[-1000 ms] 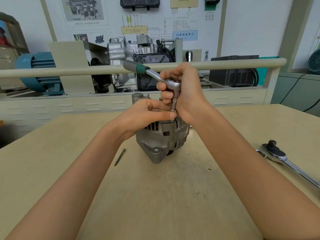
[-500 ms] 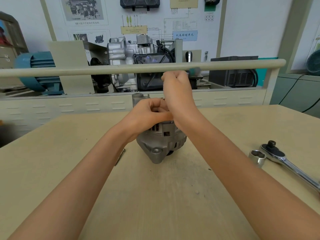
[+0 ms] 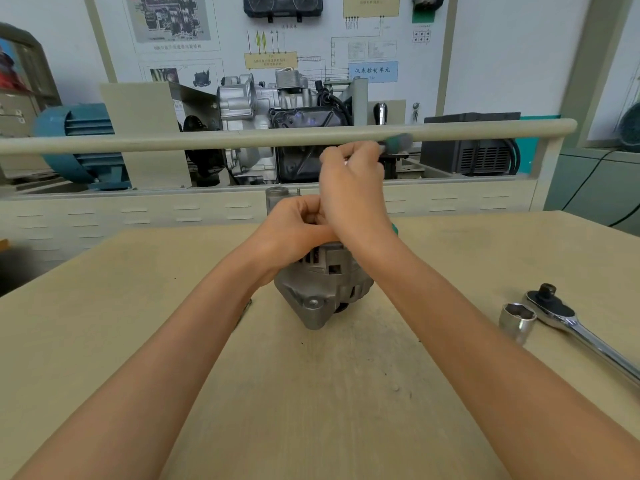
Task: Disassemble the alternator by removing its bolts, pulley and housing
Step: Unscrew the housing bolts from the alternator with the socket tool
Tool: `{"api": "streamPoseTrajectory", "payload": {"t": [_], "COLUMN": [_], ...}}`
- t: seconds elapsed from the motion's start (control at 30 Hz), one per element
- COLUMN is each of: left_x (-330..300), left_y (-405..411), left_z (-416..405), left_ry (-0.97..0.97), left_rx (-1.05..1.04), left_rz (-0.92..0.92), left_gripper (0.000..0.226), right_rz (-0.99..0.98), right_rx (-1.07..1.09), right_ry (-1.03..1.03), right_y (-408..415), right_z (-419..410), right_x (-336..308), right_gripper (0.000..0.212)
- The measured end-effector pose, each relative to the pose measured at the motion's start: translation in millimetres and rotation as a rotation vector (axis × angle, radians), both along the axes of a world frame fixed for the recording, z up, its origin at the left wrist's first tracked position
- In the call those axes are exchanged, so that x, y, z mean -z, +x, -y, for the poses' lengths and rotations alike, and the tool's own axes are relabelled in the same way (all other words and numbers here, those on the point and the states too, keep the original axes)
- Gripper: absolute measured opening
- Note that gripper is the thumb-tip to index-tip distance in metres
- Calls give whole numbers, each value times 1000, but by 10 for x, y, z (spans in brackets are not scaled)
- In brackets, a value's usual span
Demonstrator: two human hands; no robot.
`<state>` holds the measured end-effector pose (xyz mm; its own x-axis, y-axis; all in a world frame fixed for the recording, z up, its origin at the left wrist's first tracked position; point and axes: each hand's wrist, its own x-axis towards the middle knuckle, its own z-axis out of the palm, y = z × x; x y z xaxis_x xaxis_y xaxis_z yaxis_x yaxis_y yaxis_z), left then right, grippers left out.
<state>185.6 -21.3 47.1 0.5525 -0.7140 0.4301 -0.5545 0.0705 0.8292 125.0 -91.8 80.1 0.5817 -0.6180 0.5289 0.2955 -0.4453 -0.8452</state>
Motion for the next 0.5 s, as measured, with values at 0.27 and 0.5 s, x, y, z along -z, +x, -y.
{"api": "streamPoseTrajectory", "payload": {"t": [0.27,0.5], "left_x": [2,-7], "left_y": [34,51], "left_z": [-3,-13], "left_ry": [56,40], "left_rx": [60,54], "left_rz": [-31,-111], "left_gripper": [13,10], "right_rz": [30,32], "right_rx": [-180,-634], "right_ry": [187,469], "right_y": [-8,-57], "right_z": [110,283], "right_x": [-37,-98], "right_gripper": [15,39]}}
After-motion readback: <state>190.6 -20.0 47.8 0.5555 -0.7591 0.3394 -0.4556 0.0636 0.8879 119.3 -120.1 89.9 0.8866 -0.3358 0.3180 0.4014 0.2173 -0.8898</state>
